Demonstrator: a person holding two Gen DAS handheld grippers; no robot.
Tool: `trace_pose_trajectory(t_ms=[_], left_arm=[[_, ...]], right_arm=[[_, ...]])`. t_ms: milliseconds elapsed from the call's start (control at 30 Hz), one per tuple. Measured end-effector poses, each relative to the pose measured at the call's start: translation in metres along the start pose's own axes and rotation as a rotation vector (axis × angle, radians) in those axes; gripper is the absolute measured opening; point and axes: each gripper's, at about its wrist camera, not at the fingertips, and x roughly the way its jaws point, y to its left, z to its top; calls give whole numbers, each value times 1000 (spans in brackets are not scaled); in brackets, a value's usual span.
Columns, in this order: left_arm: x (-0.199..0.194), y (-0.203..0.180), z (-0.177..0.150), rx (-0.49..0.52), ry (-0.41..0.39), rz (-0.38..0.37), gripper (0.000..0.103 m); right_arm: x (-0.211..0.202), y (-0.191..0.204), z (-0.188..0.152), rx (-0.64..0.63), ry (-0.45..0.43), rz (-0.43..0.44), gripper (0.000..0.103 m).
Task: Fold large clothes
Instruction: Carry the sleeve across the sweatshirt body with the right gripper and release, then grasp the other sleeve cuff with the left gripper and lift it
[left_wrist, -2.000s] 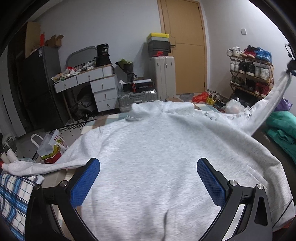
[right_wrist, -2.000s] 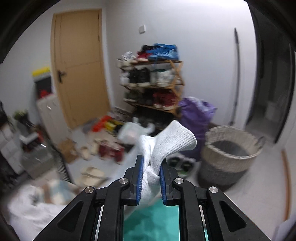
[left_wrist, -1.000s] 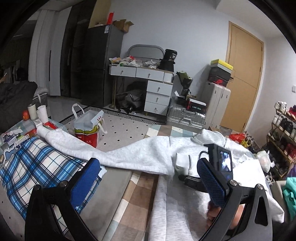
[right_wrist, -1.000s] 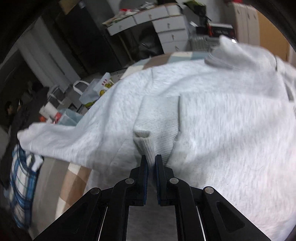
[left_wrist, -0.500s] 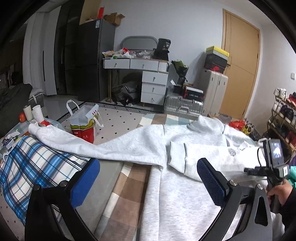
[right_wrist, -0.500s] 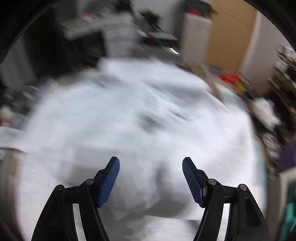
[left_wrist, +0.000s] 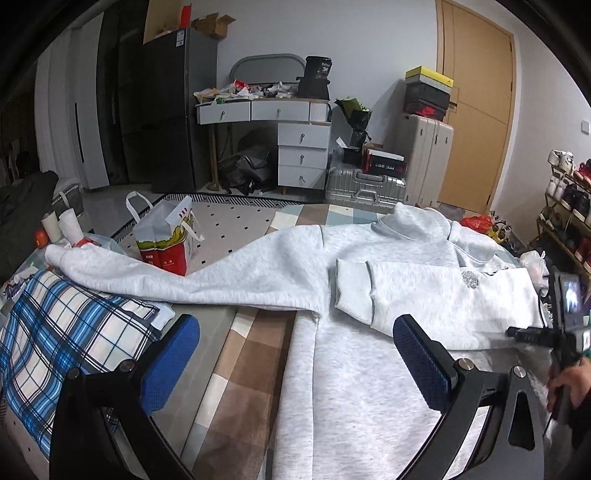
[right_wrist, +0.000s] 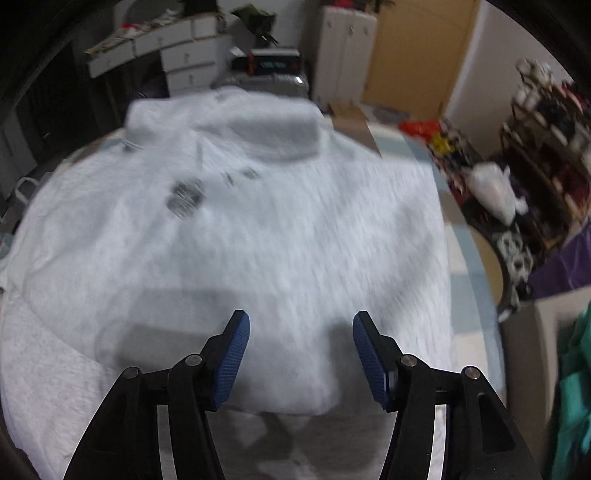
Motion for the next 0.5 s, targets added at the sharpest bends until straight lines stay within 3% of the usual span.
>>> trace_pose_trajectory(t_ms=[133,233,400,467,500], left_arm=[[4,-1,0,7,10,12,102],[8,1,0,9,29,14,102],[3,9,1,-2,16,8,102],[-3,15,4,-14,-6,31,102],[-6,20,6,-18,-6,30,102]], right_arm=[[-3,4,-10,-19,-17,2,58],[-24,0,-12,18,-25,83,58],[-122,14,-37,52,-274,294,59],[-161,23,-50,64,-377,378,71],[-184,27,-63,77,-455,430,83]])
